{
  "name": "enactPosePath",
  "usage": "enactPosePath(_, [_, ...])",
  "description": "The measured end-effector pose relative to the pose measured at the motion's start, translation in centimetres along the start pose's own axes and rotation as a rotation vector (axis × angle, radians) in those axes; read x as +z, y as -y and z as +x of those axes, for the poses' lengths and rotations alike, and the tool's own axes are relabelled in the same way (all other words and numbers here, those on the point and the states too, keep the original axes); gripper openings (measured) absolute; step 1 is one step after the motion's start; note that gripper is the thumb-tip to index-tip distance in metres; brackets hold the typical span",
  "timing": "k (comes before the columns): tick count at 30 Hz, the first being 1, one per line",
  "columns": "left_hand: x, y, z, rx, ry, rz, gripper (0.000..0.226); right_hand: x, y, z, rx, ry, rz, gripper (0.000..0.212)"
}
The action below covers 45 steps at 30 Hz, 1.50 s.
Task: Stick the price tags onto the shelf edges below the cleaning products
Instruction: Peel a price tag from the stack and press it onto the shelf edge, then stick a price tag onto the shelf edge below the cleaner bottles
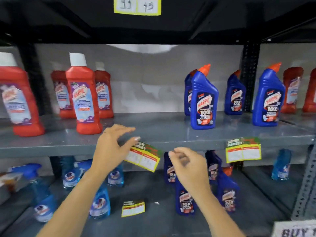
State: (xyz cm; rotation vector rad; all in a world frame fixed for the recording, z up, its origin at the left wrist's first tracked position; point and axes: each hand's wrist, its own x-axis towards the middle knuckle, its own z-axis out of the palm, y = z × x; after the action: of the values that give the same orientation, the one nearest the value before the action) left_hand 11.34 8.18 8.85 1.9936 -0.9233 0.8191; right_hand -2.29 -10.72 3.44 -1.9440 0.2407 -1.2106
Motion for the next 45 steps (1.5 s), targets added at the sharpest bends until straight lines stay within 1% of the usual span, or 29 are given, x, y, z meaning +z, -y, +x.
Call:
enactPosePath(1, [-0.5, 1.0, 0.1, 0.007, 0.060, -0.010, 0.031, 1.6, 0.5, -0.1, 0.039, 0.065, 0.026, 0.017])
enactPosePath(3, [-0.6, 1.6, -0.1, 0.058, 0.091, -0.015, 0.023, 3.6, 1.2, 0.0, 0.058, 0.120, 0.028, 0.017])
enactPosePath(5, [-0.4, 1.0, -0.5, 0.094, 0.060, -0.032, 0.012, 4.5, 1.5, 0.1, 0.041, 0.084, 0.000, 0.012])
enactPosePath(7, [-0.5, 0.6, -1.0, 0.104, 0.009, -0.044, 0.012, 4.9, 1.7, -0.2, 0.041, 0.026, -0.025, 0.011])
enactPosePath(10, [-1.8, 1.5, -2.6, 0.031, -0.064, -0.112, 0.012, 5.3, 3.1, -1.0, 0.039, 0.015, 0.004, 0.011])
enactPosePath(12, [-3.9, 3.3, -4.0, -0.006, -0.115, -0.144, 0.012, 6.7, 5.0, -1.4, -0.052, 0.063, -0.007, 0.010])
enactPosePath(15, [-8.3, 7.2, -6.0, -0.074, -0.213, -0.131, 0.014, 11.2, 8.6, -2.0, -0.240, 0.150, -0.125, 0.013])
enactPosePath(17, [-11.2, 10.4, -6.6, -0.169, -0.275, -0.104, 0.016, 15.3, 11.2, -2.2, -0.335, 0.200, -0.210, 0.015])
enactPosePath(20, [-14.2, 14.3, -6.4, -0.303, -0.352, -0.036, 0.034, 21.0, 14.0, -2.1, -0.414, 0.236, -0.280, 0.015])
enactPosePath(22, [-15.3, 15.7, -6.0, -0.352, -0.364, 0.033, 0.027, 23.5, 14.9, -1.7, -0.428, 0.217, -0.300, 0.015])
enactPosePath(24, [-15.4, 16.6, -5.6, -0.359, -0.353, 0.108, 0.015, 24.8, 15.1, -1.4, -0.429, 0.208, -0.355, 0.016])
enactPosePath(27, [-15.1, 17.1, -5.2, -0.360, -0.346, 0.164, 0.016, 25.8, 15.0, -1.5, -0.436, 0.189, -0.428, 0.019])
enactPosePath(30, [-15.0, 17.1, -5.0, -0.366, -0.338, 0.294, 0.026, 25.8, 15.4, -1.5, -0.412, 0.170, -0.507, 0.023])
enactPosePath(32, [-15.5, 17.1, -4.9, -0.417, -0.371, 0.394, 0.039, 25.4, 15.7, -0.9, -0.381, 0.164, -0.541, 0.025])
enactPosePath(33, [-15.9, 17.3, -4.8, -0.438, -0.397, 0.422, 0.041, 25.2, 15.7, -0.5, -0.374, 0.172, -0.532, 0.027])
enactPosePath(34, [-16.2, 17.6, -4.8, -0.422, -0.405, 0.442, 0.042, 25.1, 15.7, -0.2, -0.364, 0.203, -0.504, 0.031])
enactPosePath(35, [-16.5, 18.0, -4.7, -0.358, -0.379, 0.461, 0.044, 25.2, 15.7, 0.1, -0.348, 0.250, -0.467, 0.035])
enactPosePath(36, [-16.6, 18.5, -4.6, -0.246, -0.318, 0.457, 0.047, 25.3, 15.8, 0.1, -0.324, 0.303, -0.432, 0.039])
enactPosePath(38, [-16.4, 19.3, -4.5, -0.002, -0.172, 0.327, 0.041, 25.6, 15.8, -0.1, -0.277, 0.373, -0.415, 0.045])
enactPosePath(39, [-15.9, 19.5, -4.6, 0.056, -0.130, 0.259, 0.034, 25.8, 15.8, -0.3, -0.268, 0.379, -0.430, 0.047])
enactPosePath(40, [-15.5, 19.6, -4.8, 0.068, -0.127, 0.218, 0.029, 26.0, 15.8, -0.4, -0.267, 0.371, -0.451, 0.047])
enactPosePath(43, [-14.5, 19.5, -4.9, 0.012, -0.226, 0.170, 0.019, 26.1, 16.0, -0.5, -0.248, 0.323, -0.476, 0.043])
enactPosePath(45, [-14.3, 19.3, -4.8, -0.001, -0.262, 0.148, 0.016, 26.2, 16.1, -0.6, -0.243, 0.302, -0.481, 0.041])
